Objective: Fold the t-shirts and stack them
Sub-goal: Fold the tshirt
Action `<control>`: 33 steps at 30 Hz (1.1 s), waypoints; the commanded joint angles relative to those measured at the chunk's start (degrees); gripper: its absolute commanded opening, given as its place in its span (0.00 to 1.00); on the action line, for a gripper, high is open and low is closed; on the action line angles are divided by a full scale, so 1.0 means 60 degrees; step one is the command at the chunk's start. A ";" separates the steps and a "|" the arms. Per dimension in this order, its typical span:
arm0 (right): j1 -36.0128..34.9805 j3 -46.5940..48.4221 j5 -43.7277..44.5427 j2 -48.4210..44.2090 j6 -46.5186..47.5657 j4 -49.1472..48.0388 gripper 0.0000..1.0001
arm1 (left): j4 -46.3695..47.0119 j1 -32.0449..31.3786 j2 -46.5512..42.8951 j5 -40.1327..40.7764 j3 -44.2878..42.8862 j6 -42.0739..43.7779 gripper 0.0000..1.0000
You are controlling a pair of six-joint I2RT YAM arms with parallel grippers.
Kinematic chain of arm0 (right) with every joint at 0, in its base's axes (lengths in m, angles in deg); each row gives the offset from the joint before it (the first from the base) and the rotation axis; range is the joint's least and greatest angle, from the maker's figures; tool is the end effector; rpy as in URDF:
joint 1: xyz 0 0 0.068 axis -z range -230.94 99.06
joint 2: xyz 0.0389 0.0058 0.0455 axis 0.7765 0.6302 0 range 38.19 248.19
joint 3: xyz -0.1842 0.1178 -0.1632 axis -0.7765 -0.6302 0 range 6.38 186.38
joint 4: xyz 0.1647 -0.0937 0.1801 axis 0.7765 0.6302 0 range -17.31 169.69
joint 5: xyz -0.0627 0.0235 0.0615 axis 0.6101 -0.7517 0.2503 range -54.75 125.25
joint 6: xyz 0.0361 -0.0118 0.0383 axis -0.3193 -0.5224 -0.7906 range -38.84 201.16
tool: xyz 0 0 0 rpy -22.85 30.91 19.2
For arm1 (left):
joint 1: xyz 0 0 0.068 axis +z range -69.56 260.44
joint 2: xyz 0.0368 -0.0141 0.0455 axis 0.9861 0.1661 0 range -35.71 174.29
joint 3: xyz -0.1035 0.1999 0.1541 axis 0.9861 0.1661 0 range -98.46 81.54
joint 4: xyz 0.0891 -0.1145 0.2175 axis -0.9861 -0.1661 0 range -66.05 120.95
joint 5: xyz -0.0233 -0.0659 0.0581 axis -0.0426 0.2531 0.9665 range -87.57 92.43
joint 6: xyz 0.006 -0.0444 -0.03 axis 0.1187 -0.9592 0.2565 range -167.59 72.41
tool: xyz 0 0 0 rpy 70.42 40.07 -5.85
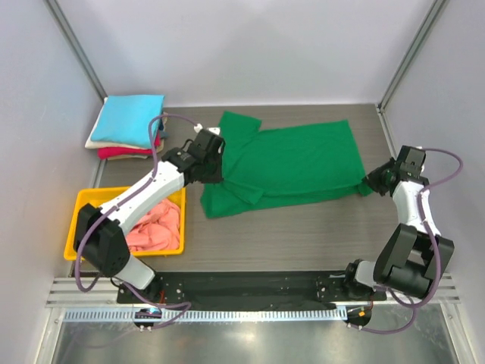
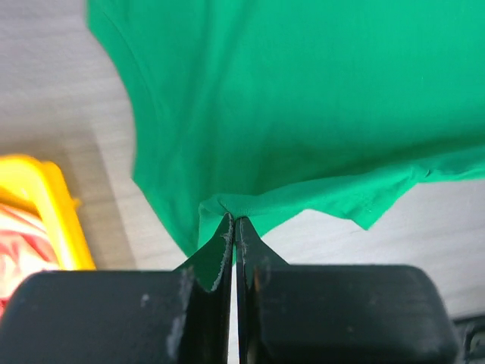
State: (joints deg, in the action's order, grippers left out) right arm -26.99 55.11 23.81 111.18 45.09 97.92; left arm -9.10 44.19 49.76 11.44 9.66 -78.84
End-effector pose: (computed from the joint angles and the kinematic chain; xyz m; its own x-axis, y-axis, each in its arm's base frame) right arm 0.2420 -0.0997 0.2372 -0.3968 0.8077 -0.4362 0.6356 0.5846 0.5043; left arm 0.2583 -0.1824 0.2894 -0.8193 -0.0345 -0.5723 0.0984 0.9749 -0.1997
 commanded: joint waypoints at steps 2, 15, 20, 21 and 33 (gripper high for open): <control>-0.0079 0.1047 0.0530 0.0839 0.0270 -0.0294 0.01 | -0.0341 0.0548 0.0795 0.0034 -0.1261 0.0577 0.00; -0.0592 0.3038 0.0500 0.3258 0.0577 -0.0119 0.01 | -0.1249 0.1412 0.3170 0.0400 -0.3986 0.1047 0.00; -0.0709 0.3902 0.0647 0.3991 0.0987 0.0232 0.01 | -0.1469 0.1617 0.3757 0.0490 -0.4499 0.1121 0.00; -0.0753 0.4050 0.0633 0.4181 0.1032 0.0291 0.01 | -0.1455 0.1690 0.3845 0.0446 -0.4573 0.1121 0.00; -0.1412 0.6100 0.0471 0.6333 0.1632 0.1169 0.01 | -0.1879 0.2027 0.5133 0.0416 -0.5554 0.1238 0.00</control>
State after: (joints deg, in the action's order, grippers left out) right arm -34.62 86.98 26.15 147.88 52.50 102.82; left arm -18.74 55.38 79.66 12.91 -20.13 -72.61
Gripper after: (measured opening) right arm 0.026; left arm 0.005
